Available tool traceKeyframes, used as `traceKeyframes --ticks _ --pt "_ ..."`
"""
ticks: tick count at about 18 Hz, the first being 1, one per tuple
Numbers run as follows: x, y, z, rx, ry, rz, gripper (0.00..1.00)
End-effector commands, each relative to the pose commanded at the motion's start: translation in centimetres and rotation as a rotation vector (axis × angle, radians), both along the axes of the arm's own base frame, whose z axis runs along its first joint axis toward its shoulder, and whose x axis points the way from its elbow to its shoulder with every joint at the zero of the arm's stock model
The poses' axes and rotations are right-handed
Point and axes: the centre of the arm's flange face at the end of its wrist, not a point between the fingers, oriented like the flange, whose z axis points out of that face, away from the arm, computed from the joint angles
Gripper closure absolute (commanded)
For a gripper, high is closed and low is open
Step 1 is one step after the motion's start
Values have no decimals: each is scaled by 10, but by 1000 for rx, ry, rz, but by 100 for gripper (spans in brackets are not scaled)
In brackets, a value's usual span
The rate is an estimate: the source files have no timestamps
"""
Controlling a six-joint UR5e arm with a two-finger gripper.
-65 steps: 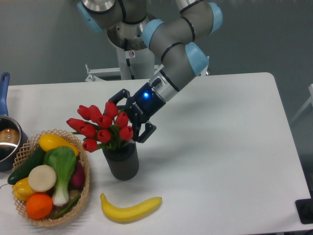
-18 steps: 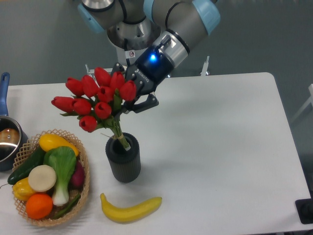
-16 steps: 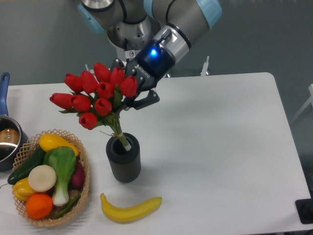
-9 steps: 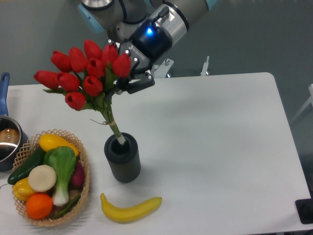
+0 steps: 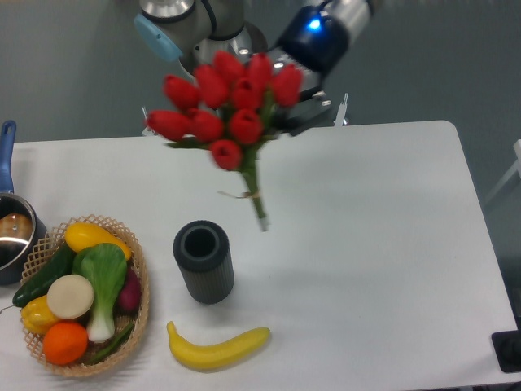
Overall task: Pick up the flowers from the vase
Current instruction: 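Lift the gripped tulips straight up out of the black vase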
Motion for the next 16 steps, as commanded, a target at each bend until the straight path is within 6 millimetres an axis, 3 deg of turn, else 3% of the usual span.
traceKeyframes --ticks 2,6,12,16 --pt "-31 -24 -14 -5 -8 55 61" --pt "-67 -55 -34 -9 -40 123 61" --pt "-107 -80 -42 -5 -16 165 61" --pt "-118 -89 -63 -9 -1 169 61"
